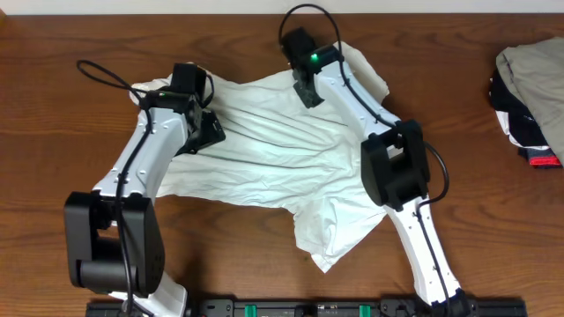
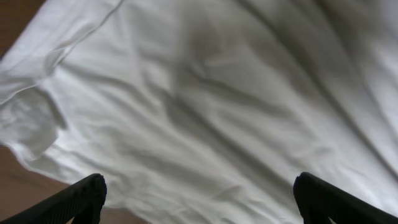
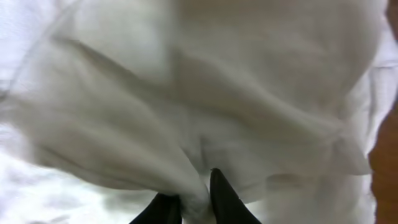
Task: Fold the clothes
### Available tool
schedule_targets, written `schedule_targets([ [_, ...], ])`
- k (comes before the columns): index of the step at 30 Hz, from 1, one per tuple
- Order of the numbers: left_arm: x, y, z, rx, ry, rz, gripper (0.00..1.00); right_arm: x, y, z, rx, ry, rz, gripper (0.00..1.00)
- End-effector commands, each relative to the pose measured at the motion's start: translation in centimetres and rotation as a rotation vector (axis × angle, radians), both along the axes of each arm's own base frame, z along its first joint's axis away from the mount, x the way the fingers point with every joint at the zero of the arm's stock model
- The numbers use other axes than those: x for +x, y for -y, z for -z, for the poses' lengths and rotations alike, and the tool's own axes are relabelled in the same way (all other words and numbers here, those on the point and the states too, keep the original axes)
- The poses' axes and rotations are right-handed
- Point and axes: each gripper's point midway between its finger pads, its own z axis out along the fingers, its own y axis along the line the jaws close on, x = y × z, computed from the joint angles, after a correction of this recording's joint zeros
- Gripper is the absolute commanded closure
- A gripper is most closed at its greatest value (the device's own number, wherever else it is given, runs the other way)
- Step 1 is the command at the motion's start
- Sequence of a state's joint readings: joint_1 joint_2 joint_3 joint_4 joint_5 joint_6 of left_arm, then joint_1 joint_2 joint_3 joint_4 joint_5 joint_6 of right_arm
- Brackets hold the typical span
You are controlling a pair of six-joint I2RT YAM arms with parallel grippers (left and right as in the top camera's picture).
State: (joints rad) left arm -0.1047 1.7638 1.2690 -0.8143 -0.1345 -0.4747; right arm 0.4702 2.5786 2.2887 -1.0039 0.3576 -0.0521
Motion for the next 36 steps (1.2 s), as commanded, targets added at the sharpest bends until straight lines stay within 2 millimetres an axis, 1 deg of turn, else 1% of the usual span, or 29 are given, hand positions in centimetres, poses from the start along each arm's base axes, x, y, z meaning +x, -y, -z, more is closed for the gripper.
schedule_targets([
  [1,-0.7,-1.1,1.0,0.027,-0.04,-0.027,0.02,0.9,2.7,0.6,-0.027,0.012,0.079,0.78],
  [2,-0.8,-1.3,1.2,0.027,-0.045,-0.031,0.02,1.0,3.1,0.6,-0.027,0.011,0.085,0.67],
  [3,-1.0,-1.4,1.6,0.028,-0.053,-0.034,0.02,1.1,3.4,0.5,-0.028,0.014,0.092,0.59],
  [4,-1.1,-1.4,1.9,0.028,-0.059,-0.036,0.02,1.3,3.9,0.3,-0.037,0.02,0.102,0.58],
  [6,-1.5,-1.5,2.8,0.028,-0.063,-0.037,0.02,1.7,4.9,-0.1,-0.057,0.039,0.128,0.57],
  [10,-2.2,-1.6,4.1,0.028,-0.071,-0.037,0.02,2.2,6.0,-0.9,-0.059,0.045,0.149,0.55],
  [14,-3.1,-1.6,5.0,0.031,-0.094,-0.036,0.02,1.9,6.5,-2.2,-0.047,0.039,0.196,0.56],
  [16,-3.3,-1.6,5.3,0.031,-0.096,-0.036,0.02,1.5,6.5,-3.3,-0.032,0.034,0.226,0.55],
  [18,-3.2,-1.6,5.6,0.032,-0.084,-0.025,0.02,1.1,6.2,-4.4,-0.002,0.021,0.247,0.54],
  [21,-2.8,-1.6,6.2,0.034,-0.062,0.005,0.02,0.0,5.1,-6.1,0.077,-0.023,0.258,0.53],
  [23,-3.0,-1.7,6.4,0.035,-0.065,0.004,0.02,-1.2,4.4,-7.1,0.133,-0.073,0.264,0.53],
  [25,-3.3,-2.0,6.5,0.035,-0.075,-0.002,0.02,-3.0,3.7,-8.0,0.186,-0.145,0.28,0.54],
  [28,-3.6,-2.3,6.6,0.032,-0.085,-0.013,0.02,-6.1,2.6,-8.4,0.253,-0.289,0.273,0.6],
  [29,-3.6,-2.3,6.6,0.025,-0.087,-0.001,0.02,-7.1,2.5,-8.3,0.259,-0.333,0.276,0.61],
  [30,-3.6,-2.3,6.6,0.022,-0.089,0.003,0.02,-7.7,2.5,-8.3,0.258,-0.356,0.278,0.63],
  [31,-3.6,-2.4,6.6,0.022,-0.09,0.0,0.02,-8.0,1.9,-8.1,0.281,-0.382,0.254,0.71],
  [34,-3.5,-2.3,6.7,0.006,-0.087,0.001,0.02,-8.9,-0.1,-8.0,0.35,-0.44,0.19,0.71],
  [36,-3.3,-2.1,6.6,-0.002,-0.08,0.017,0.02,-9.2,-0.7,-8.0,0.359,-0.449,0.179,0.72],
])
